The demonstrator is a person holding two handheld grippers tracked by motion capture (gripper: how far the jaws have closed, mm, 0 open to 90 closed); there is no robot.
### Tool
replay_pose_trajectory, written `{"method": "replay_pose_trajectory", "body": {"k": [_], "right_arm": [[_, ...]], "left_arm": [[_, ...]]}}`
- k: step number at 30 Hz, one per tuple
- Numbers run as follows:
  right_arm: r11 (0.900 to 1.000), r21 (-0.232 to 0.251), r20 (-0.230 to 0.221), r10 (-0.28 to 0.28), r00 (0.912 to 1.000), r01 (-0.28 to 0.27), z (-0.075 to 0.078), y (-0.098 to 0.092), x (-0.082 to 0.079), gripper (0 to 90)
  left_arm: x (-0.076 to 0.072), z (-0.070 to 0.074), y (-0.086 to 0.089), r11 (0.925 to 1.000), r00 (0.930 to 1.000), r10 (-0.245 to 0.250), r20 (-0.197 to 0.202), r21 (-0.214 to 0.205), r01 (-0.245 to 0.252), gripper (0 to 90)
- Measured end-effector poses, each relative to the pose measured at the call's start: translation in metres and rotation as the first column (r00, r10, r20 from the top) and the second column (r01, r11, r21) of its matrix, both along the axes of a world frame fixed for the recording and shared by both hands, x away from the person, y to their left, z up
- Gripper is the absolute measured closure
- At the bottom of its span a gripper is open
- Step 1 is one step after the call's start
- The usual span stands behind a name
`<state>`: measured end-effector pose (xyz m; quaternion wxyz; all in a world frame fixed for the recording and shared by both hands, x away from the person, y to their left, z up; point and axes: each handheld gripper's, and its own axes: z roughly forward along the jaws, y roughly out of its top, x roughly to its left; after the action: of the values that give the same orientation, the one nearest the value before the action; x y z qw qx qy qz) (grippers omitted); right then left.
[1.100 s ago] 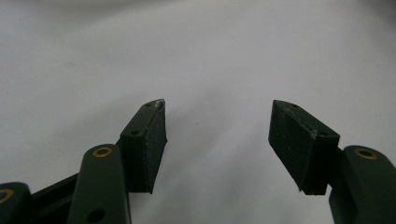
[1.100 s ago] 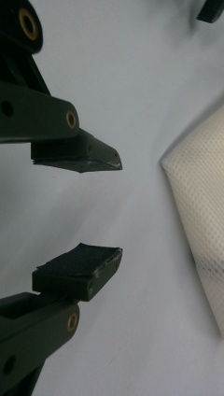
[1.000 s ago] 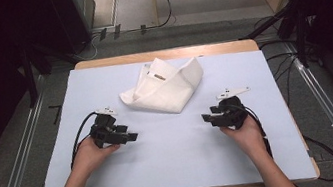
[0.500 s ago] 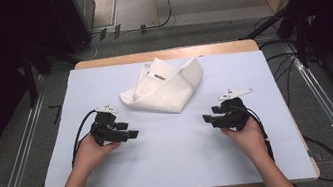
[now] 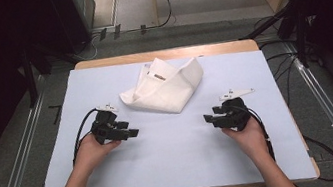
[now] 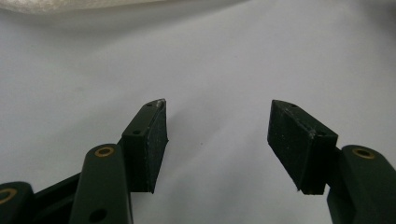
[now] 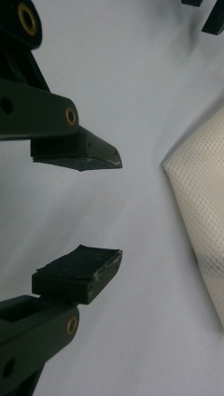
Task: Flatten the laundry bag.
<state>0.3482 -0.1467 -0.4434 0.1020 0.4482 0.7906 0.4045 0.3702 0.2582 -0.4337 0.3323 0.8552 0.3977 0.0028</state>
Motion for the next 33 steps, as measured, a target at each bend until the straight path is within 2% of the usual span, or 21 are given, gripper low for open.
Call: {"method": "replay_pose_trajectory", "body": {"k": [7, 8, 11, 21, 26, 28, 29, 31, 33], "right_arm": [[0.9999, 0.003, -0.001, -0.015, 0.9999, 0.015, 0.004, -0.001, 0.006, 51.1], [0.9998, -0.011, -0.004, -0.018, 0.9998, 0.018, 0.005, 0.0, 0.007, 50.5], [0.9992, -0.04, -0.001, -0.001, 1.0, 0.001, 0.012, 0.004, 0.007, 50.4], [0.9985, -0.051, -0.002, 0.023, 0.9997, -0.023, 0.013, 0.009, 0.016, 50.6], [0.9988, -0.046, 0.015, 0.02, 0.9997, -0.019, 0.024, 0.011, 0.024, 51.4], [0.9991, -0.025, -0.01, 0.034, 0.9994, -0.034, 0.028, 0.017, 0.033, 51.3], [0.9991, -0.025, -0.01, 0.034, 0.9994, -0.034, 0.028, 0.017, 0.033, 51.3], [0.9983, -0.043, -0.016, 0.038, 0.9991, -0.039, 0.032, 0.023, 0.045, 51.3], [0.9985, -0.037, -0.018, 0.038, 0.9991, -0.039, 0.033, 0.025, 0.05, 51.6]], "left_arm": [[0.0, 0.0, 0.001, 0.9999, 1.0, 0.008, 0.003, -0.009, -0.008, 38.3], [0.0, 0.0, 0.001, 0.9999, 1.0, 0.008, 0.003, -0.009, -0.008, 38.2], [0.0, -0.001, -0.001, 1.0, 1.0, 0.005, 0.002, 0.002, -0.005, 38.1], [-0.001, -0.002, 0.0, 0.9999, 0.9999, 0.009, 0.005, 0.013, -0.009, 37.7], [-0.001, -0.001, 0.001, 0.9998, 0.9998, 0.019, 0.005, 0.003, -0.019, 37.6], [0.0, -0.001, 0.002, 0.9998, 0.9998, 0.019, -0.001, 0.004, -0.019, 37.5], [-0.001, -0.002, 0.002, 0.9997, 0.9998, 0.021, -0.001, 0.009, -0.021, 37.5], [-0.001, -0.002, 0.002, 0.9997, 0.9997, 0.022, -0.006, 0.007, -0.022, 37.6], [-0.001, -0.002, 0.002, 0.9997, 0.9997, 0.022, -0.001, 0.004, -0.022, 37.5]]}}
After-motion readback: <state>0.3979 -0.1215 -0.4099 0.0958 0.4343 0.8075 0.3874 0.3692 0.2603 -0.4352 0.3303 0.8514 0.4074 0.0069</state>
